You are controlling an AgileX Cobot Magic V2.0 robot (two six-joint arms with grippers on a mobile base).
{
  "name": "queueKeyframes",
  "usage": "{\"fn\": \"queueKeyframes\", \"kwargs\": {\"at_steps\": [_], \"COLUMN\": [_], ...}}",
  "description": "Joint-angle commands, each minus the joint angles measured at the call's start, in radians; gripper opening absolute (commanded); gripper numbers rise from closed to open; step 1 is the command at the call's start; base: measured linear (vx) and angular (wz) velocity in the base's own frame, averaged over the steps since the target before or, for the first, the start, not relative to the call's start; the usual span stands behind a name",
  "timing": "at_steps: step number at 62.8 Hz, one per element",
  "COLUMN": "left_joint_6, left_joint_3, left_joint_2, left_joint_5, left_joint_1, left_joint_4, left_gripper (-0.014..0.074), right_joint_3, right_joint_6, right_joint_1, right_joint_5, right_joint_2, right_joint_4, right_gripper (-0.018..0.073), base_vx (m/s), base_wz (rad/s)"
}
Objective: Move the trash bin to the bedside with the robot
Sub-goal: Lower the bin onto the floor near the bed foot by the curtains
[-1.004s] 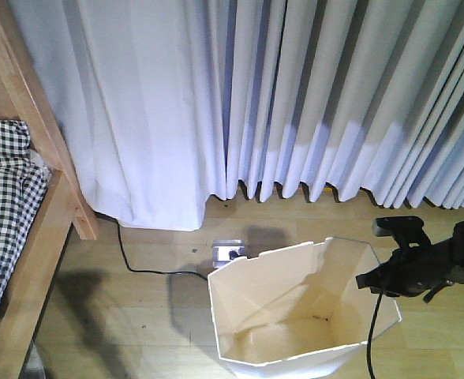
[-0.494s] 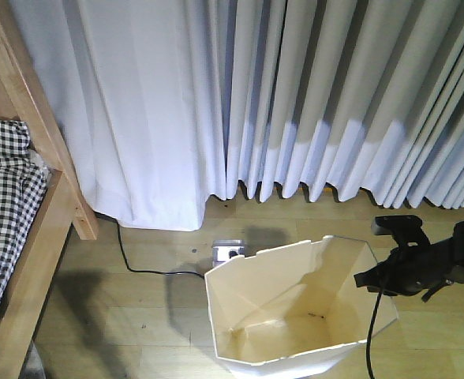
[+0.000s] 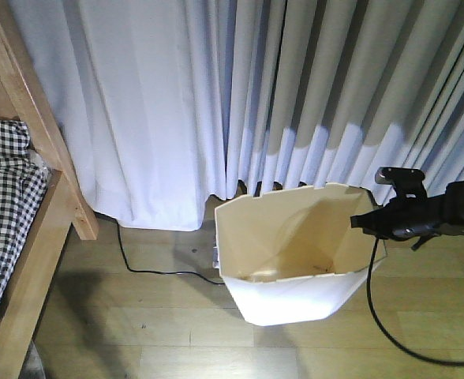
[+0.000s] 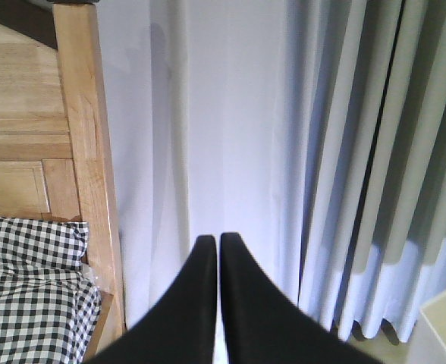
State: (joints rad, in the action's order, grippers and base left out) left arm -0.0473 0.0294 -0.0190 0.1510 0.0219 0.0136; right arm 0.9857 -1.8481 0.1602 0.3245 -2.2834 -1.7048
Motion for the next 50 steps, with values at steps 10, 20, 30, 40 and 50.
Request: {"fn": "queueKeyframes", "kwargs": {"at_steps": [10, 20, 30, 40, 50], "left_joint_6": [-0.009, -0.009, -0.009, -0.009, -0.009], "left_joint_3": [0.028, 0.028, 0.028, 0.028, 0.028], "left_joint_2": [-0.010, -0.010, -0.010, -0.010, -0.010], "left_joint_5": [-0.078, -0.078, -0.078, -0.078, -0.078], "left_joint_1": [0.005, 0.005, 0.005, 0.005, 0.005], "left_joint_4": [0.004, 0.004, 0.004, 0.004, 0.004], "left_gripper": [-0.0006, -0.0006, -0.0006, -0.0006, -0.0006], "right_joint_3": [0.175, 0.271, 0.359, 0.430, 0.447], "right_joint_6": [0.051, 0.061, 0.100, 0.150, 0.107], "right_joint_1": [0.005, 0.006, 0.025, 0.025, 0.036], "right_joint_5": [0.211, 0.270, 0.309, 0.361, 0.396], "right_joint_2": [-0.132, -0.254, -0.363, -0.447, -0.473], "right_joint_4": [-0.071, -0.071, -0.062, -0.039, -0.076], "right_gripper": [-0.0004, -0.0003, -0.0003, -0.0003, -0.0003], "base_vx": [0.00, 0.00, 0.00, 0.00, 0.00], "base_wz": [0.00, 0.00, 0.00, 0.00, 0.00]}}
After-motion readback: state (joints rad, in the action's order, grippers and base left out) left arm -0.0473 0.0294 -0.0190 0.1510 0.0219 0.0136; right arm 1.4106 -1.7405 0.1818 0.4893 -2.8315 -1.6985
